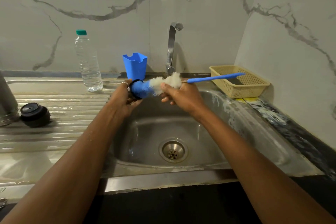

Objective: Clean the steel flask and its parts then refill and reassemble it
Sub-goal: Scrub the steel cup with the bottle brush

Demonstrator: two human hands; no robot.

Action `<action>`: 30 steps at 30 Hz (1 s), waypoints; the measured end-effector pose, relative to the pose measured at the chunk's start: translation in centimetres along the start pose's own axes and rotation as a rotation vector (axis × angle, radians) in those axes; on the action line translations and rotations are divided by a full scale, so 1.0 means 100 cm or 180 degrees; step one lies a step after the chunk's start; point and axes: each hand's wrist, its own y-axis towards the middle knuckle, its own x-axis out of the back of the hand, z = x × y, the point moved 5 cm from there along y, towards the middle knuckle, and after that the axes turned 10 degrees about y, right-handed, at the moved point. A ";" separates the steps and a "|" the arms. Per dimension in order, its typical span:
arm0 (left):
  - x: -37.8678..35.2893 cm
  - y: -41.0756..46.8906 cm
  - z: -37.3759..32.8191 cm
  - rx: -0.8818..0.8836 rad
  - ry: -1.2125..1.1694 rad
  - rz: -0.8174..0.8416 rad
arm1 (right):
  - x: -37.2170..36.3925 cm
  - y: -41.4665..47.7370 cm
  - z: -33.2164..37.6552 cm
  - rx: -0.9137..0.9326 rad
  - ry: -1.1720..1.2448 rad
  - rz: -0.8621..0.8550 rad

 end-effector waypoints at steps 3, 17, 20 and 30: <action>-0.004 -0.002 -0.001 0.0020 -0.0111 -0.0008 | 0.003 0.008 0.010 -0.0018 0.0194 -0.0180; -0.010 -0.007 -0.005 -0.0026 -0.0373 0.0192 | 0.015 0.002 0.017 0.0190 0.0349 -0.0575; -0.007 -0.004 -0.005 0.0009 -0.0491 0.0200 | 0.010 0.002 0.021 0.0514 -0.0532 -0.0485; -0.012 0.000 -0.001 0.0102 -0.0483 0.0469 | 0.021 0.008 0.018 0.0298 0.0583 -0.0527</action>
